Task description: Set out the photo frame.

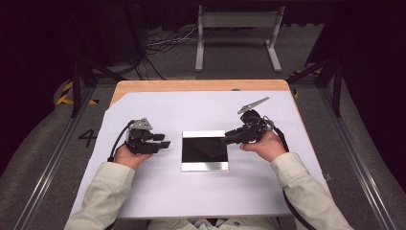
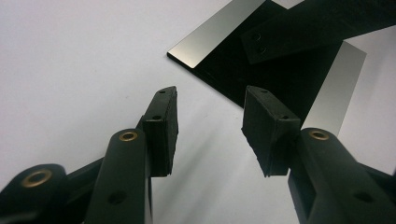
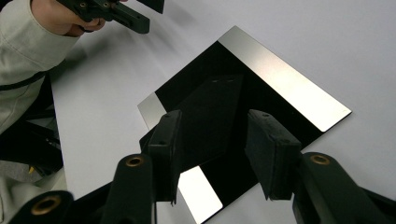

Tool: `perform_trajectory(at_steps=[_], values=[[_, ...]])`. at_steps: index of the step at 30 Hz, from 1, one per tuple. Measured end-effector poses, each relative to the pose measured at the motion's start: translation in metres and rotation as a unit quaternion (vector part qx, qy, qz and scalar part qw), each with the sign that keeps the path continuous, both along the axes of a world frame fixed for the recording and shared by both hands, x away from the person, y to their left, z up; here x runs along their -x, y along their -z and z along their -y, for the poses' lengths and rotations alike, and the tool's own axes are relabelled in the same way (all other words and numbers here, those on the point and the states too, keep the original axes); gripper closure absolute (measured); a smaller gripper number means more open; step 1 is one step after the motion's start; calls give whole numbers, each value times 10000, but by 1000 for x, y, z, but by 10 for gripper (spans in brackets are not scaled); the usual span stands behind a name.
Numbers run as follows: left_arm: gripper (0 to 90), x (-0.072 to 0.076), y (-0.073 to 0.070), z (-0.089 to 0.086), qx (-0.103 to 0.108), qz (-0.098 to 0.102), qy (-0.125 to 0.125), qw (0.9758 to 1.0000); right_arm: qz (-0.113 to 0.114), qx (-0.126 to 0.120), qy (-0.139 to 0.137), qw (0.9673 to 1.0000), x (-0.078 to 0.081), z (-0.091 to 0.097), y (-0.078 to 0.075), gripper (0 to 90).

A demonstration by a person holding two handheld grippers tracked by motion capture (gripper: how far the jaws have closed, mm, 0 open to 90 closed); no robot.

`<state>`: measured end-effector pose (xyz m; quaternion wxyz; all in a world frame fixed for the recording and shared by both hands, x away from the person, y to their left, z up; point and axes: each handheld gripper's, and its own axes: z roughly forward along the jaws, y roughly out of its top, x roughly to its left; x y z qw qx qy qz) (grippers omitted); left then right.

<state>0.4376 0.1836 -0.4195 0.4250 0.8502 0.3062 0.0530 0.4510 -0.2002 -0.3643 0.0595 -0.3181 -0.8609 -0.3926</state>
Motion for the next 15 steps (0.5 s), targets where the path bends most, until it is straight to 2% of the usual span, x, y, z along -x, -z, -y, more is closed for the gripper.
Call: perform_trajectory(at_steps=[5,15], values=[[559,-1,1,0,-66,25,17,10000,-122,73,78,9999,-2,-4,5,521],[560,0,0,0,-73,36,2,10000,-371,79,31,9993,-3,-12,15,466]])
